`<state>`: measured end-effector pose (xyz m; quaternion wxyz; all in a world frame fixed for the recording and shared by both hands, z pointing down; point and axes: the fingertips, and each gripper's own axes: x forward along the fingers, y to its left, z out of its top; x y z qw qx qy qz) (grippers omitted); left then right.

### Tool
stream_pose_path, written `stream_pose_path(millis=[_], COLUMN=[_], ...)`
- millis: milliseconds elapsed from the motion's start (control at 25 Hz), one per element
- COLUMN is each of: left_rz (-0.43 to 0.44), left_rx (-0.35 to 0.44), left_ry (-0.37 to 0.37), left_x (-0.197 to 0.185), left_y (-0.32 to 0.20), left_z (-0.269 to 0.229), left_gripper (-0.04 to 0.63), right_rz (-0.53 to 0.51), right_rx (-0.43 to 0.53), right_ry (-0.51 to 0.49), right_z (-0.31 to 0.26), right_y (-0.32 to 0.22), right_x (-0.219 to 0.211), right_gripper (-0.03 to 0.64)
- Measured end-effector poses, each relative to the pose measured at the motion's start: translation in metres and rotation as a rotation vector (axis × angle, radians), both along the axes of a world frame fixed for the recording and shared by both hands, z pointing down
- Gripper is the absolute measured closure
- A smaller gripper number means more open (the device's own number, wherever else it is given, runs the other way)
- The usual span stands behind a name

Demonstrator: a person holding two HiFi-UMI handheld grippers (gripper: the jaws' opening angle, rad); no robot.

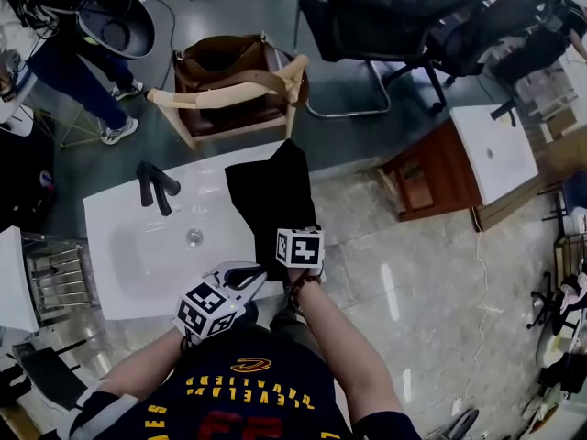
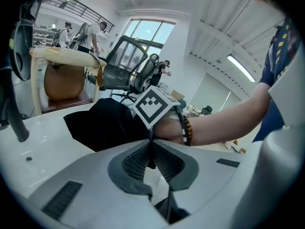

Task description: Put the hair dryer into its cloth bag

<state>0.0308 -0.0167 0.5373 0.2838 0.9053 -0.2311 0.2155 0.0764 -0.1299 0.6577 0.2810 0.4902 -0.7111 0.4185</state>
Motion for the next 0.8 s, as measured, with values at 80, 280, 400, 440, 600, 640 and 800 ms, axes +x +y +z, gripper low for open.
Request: stream_pose_path(millis=[80,280,400,440,600,640,800], left_rz=[-0.002,-0.003,-0.002,-0.001,0.005,0.003,-0.007], left_rx=[0.002,0.01,0.026,0.033,0.046,0.046,0.05], left_ry=[-0.019,-0.017,-0.02,-0.02,-0.018,-0.019,-0.013], left_x=[-0.001,0.0,0.0,-0.001,-0.007,-0.009,-0.016], left_y=[-0.001,-0.004,-0.006,-0.007,-0.008,-0.008,-0.011], left_z=[0.004,0.004,0.001,0.0,-0.004,-0.004,-0.008], left_gripper=[0.577,0.575,0.574,0.572,0.571,0.571,0.571], right_rz=[-0.021,-0.026,-0.016,-0.014,-0.01,-0.003,0.03], right_rx=[-0.025,-0.058,-0.048,-0.044,-0.017,-0.008,0.04], right_ry=[0.0,-0.035,-0.068,-0.087,-0.156,-0.166,-0.155], right_z=[0.002,0.0,-0.008,-0.013,-0.034,-0.039,-0.055], right_y=[-0.001,0.002,0.003,0.005,0.022,0.028,0.05], right_x=[-0.003,-0.004,-0.002,-0.001,0.008,0.013,0.038], right_gripper=[0.379,0.379,0.379,0.379,0.379,0.379,0.379])
